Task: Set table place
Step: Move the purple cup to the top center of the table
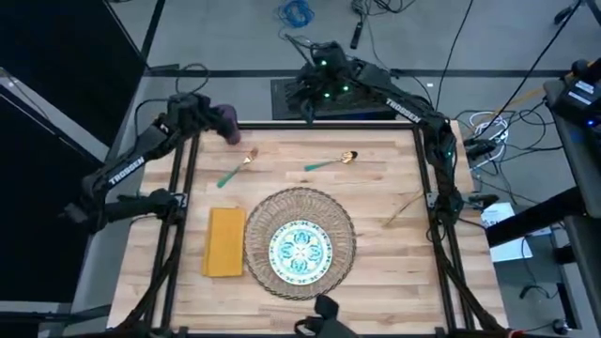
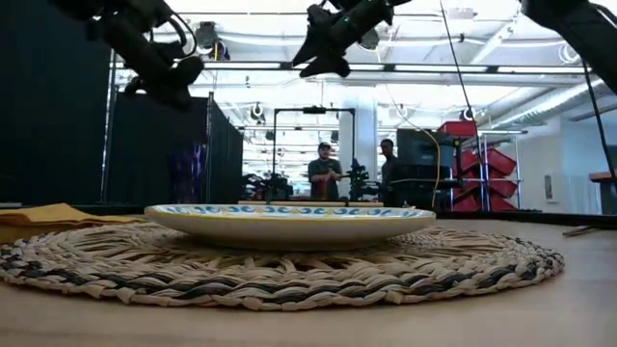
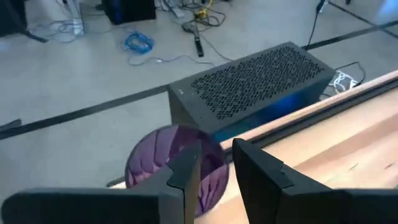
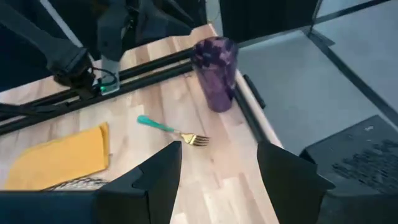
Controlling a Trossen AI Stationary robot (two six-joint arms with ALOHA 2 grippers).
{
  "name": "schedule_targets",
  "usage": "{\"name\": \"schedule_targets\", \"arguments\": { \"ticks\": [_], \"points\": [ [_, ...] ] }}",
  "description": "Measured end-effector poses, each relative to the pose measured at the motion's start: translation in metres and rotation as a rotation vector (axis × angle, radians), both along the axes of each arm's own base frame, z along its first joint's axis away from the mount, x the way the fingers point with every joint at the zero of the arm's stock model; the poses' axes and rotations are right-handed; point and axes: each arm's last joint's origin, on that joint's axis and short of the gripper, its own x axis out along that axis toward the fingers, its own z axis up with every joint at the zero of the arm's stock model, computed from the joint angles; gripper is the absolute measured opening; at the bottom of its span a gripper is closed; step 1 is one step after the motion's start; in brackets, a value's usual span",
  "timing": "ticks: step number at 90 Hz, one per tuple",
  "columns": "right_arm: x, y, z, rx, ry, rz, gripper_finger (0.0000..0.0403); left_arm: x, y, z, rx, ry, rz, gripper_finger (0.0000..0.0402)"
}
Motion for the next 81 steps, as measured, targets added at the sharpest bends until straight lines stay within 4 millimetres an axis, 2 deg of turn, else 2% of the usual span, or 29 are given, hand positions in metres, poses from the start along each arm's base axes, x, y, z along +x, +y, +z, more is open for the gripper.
{"name": "schedule_targets", "arguments": {
  "ticks": [11, 34, 42, 62, 68, 81],
  "points": [
    [-0.005, 0.003, 0.003, 0.012, 0.014, -0.001, 0.0196, 0.006, 0.014, 0.0, -0.064, 0.067, -0.001, 0.0082],
    [-0.006, 0.004, -0.002, 0.03, 0.054, 0.008, 0.0196, 0.006, 0.036, 0.049, -0.153, 0.186, 0.078, 0.0082],
    [-0.007, 0.003, -0.002, 0.031, 0.056, 0.007, 0.0196, 0.01, 0.048, 0.059, -0.197, 0.226, 0.072, 0.0082],
    [-0.016, 0.008, 0.001, 0.042, 0.102, 0.019, 0.0196, 0.013, 0.086, 0.033, -0.47, 0.407, 0.086, 0.0082],
    [-0.02, 0.012, 0.003, 0.04, 0.118, 0.029, 0.0196, 0.013, 0.095, 0.025, -0.502, 0.441, 0.105, 0.0082],
    [-0.026, 0.018, 0.01, 0.032, 0.13, 0.039, 0.0196, 0.013, 0.101, 0.018, -0.522, 0.477, 0.092, 0.0082]
  ]
}}
